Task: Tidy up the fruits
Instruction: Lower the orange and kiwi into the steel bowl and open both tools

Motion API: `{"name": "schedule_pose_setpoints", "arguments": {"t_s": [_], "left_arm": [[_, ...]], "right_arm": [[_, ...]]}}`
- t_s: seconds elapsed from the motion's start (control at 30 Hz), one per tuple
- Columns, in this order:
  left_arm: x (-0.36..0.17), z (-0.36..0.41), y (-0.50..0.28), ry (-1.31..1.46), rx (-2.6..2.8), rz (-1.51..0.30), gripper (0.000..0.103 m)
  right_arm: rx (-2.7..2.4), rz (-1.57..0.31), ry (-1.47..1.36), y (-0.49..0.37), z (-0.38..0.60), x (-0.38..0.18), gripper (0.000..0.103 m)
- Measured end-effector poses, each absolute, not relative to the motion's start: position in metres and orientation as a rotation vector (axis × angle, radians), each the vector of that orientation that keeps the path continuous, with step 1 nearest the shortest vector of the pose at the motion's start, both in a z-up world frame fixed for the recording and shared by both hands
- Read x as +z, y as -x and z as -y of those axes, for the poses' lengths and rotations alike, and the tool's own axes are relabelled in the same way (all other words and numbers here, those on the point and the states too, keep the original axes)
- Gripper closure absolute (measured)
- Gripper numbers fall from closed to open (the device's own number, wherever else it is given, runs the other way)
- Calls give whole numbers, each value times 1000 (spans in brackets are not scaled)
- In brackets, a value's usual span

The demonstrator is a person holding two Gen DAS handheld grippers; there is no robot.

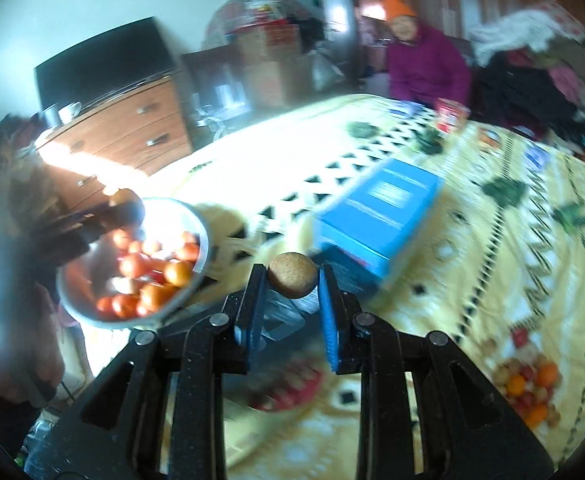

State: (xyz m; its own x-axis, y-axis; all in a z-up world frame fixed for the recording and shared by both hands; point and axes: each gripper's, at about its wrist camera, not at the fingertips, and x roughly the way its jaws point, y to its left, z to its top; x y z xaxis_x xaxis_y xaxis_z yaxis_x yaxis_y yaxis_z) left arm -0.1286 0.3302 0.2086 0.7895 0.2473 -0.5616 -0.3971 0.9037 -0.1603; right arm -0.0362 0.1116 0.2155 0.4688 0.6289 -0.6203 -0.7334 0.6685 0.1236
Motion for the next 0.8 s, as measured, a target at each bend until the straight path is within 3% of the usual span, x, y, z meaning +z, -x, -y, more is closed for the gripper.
{"name": "schedule_pose_setpoints", "arguments": {"t_s": [0.3,0.8], "left_arm": [[181,-399,156,331,459,-612,67],[149,-431,156,365,476,-694,67]], "right_arm": [[1030,-723,260,69,-241,220,77],[1051,-929,295,65,-301,167,77]]}}
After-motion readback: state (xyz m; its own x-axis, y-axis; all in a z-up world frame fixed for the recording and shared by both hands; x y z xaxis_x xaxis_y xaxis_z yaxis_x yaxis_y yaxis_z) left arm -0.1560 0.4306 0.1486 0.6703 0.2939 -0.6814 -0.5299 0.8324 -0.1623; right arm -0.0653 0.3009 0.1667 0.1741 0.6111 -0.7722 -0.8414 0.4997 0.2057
